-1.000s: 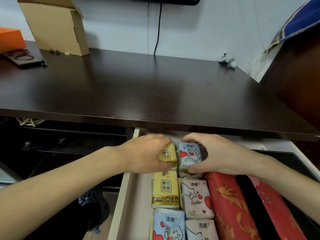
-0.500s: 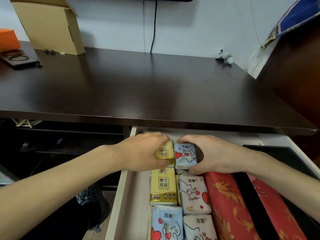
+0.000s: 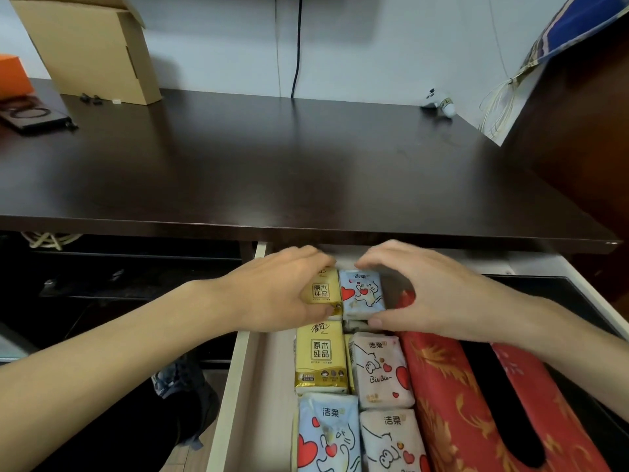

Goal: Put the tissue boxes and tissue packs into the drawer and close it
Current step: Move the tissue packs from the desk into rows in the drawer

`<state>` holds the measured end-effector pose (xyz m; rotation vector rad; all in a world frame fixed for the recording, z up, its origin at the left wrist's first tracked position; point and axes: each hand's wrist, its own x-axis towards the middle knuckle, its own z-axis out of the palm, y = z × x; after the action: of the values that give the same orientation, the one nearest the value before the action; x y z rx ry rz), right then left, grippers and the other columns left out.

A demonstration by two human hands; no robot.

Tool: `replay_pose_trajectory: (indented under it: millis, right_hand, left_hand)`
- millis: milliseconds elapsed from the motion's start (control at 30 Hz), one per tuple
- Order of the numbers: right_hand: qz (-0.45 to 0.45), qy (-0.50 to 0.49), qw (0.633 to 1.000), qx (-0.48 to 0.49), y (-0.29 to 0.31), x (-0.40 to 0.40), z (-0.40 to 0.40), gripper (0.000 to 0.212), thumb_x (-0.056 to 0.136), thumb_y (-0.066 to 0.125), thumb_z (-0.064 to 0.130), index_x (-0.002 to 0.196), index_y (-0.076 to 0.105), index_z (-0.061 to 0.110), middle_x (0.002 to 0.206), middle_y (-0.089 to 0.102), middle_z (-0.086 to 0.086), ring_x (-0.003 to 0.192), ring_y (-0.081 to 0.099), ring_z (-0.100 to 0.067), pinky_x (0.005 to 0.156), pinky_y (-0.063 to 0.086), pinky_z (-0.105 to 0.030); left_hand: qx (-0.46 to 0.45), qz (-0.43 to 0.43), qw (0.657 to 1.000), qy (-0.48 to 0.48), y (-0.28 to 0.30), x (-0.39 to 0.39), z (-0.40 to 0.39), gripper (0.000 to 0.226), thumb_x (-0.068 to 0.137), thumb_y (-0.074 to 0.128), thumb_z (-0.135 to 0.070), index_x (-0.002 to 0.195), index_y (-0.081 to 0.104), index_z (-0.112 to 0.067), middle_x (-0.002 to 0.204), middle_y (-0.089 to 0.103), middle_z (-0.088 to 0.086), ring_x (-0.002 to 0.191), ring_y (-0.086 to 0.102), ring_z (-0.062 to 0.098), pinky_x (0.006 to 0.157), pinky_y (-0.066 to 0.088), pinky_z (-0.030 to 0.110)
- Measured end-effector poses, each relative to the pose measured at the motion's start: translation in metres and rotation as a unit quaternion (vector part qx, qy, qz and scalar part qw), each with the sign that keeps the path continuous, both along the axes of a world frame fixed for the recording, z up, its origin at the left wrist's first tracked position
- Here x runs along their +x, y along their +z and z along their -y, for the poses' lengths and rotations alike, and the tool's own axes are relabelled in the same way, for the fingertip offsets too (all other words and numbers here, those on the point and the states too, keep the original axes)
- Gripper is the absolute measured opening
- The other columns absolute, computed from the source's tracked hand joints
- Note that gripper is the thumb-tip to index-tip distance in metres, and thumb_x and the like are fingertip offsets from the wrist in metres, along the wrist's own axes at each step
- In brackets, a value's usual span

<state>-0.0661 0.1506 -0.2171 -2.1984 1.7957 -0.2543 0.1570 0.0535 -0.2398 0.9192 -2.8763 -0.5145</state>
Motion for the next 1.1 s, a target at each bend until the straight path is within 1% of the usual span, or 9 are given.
replay_pose_trajectory:
  millis: [100,167,267,433,633,800,900,967,1100]
  right_hand:
    - [-0.048,0.035,0.998,-0.020,0.006,0.010,-0.031,0.048,0.073,0.066,0.073,0.113,0.057,0.049,0.109,0.051,0.030,0.107,0.047,0.007,0.081,0.044,-0.021]
    - [-0.122,0.074,0.990,0.019,0.005,0.018,-0.040,0.050,0.070,0.062,0.080,0.108,0.055,0.047,0.100,0.049,0.029,0.100,0.042,0.004,0.079,0.036,-0.019]
    - [-0.193,0.089,0.977,0.032,0.001,0.024,-0.037,0.057,0.069,0.060,0.085,0.109,0.054,0.045,0.098,0.047,0.026,0.090,0.036,0.000,0.080,0.025,-0.026]
    - [-0.194,0.076,0.978,0.010,-0.009,0.030,-0.025,0.049,0.067,0.070,0.075,0.095,0.057,0.037,0.090,0.051,0.021,0.088,0.041,-0.005,0.079,0.040,-0.034]
    - [-0.198,0.043,0.979,0.006,-0.010,0.033,-0.011,0.044,0.066,0.080,0.067,0.090,0.061,0.036,0.088,0.055,0.016,0.089,0.049,-0.009,0.060,0.031,-0.032]
    - [-0.191,0.025,0.981,0.002,-0.004,0.036,-0.018,0.037,0.073,0.078,0.064,0.086,0.057,0.036,0.089,0.057,0.016,0.092,0.052,-0.010,0.065,0.037,-0.035]
    - [-0.106,0.055,0.993,-0.013,0.008,0.036,-0.042,0.034,0.077,0.066,0.069,0.086,0.060,0.037,0.086,0.056,0.021,0.091,0.051,-0.002,0.068,0.043,-0.032]
    - [-0.054,0.098,0.993,0.033,0.015,0.039,-0.066,0.036,0.077,0.063,0.074,0.090,0.062,0.040,0.089,0.055,0.026,0.096,0.050,0.004,0.072,0.045,-0.024]
    - [-0.122,0.166,0.973,0.102,0.015,0.042,-0.094,0.047,0.076,0.048,0.079,0.099,0.061,0.040,0.097,0.054,0.022,0.096,0.045,0.001,0.087,0.047,-0.029]
  left_hand:
    - [-0.051,-0.024,0.998,-0.027,0.007,0.013,-0.013,0.053,0.087,0.060,-0.058,0.135,0.048,-0.037,0.123,0.050,-0.022,0.110,0.048,0.000,0.088,0.050,0.027]
    - [-0.067,-0.034,0.996,-0.044,0.009,0.020,-0.025,0.043,0.087,0.059,-0.059,0.126,0.054,-0.041,0.119,0.049,-0.025,0.107,0.048,-0.003,0.087,0.050,0.027]
    - [-0.058,-0.021,0.996,-0.067,0.006,0.027,-0.041,0.039,0.085,0.060,-0.061,0.120,0.058,-0.043,0.116,0.049,-0.027,0.108,0.049,-0.004,0.085,0.049,0.024]
    - [-0.055,0.011,0.994,-0.091,-0.004,0.027,-0.051,0.042,0.085,0.061,-0.060,0.122,0.059,-0.041,0.122,0.047,-0.025,0.114,0.047,-0.002,0.089,0.048,0.029]
    - [-0.051,0.031,0.993,-0.100,-0.007,0.027,-0.049,0.042,0.085,0.064,-0.058,0.122,0.061,-0.038,0.120,0.047,-0.023,0.115,0.047,0.001,0.090,0.049,0.034]
    - [-0.047,0.030,0.994,-0.096,-0.008,0.031,-0.052,0.042,0.084,0.062,-0.059,0.121,0.060,-0.040,0.124,0.046,-0.025,0.117,0.049,0.003,0.088,0.049,0.033]
    - [-0.053,0.031,0.993,-0.097,-0.007,0.034,-0.057,0.043,0.085,0.059,-0.061,0.123,0.059,-0.039,0.125,0.046,-0.023,0.118,0.048,0.003,0.085,0.049,0.032]
    - [-0.065,0.022,0.993,-0.098,-0.006,0.038,-0.062,0.045,0.085,0.055,-0.062,0.123,0.059,-0.038,0.126,0.047,-0.022,0.120,0.044,0.002,0.085,0.049,0.030]
    - [-0.053,0.007,0.992,-0.114,-0.005,0.043,-0.077,0.050,0.080,0.049,-0.070,0.119,0.060,-0.042,0.121,0.046,-0.024,0.115,0.043,-0.004,0.078,0.043,0.015]
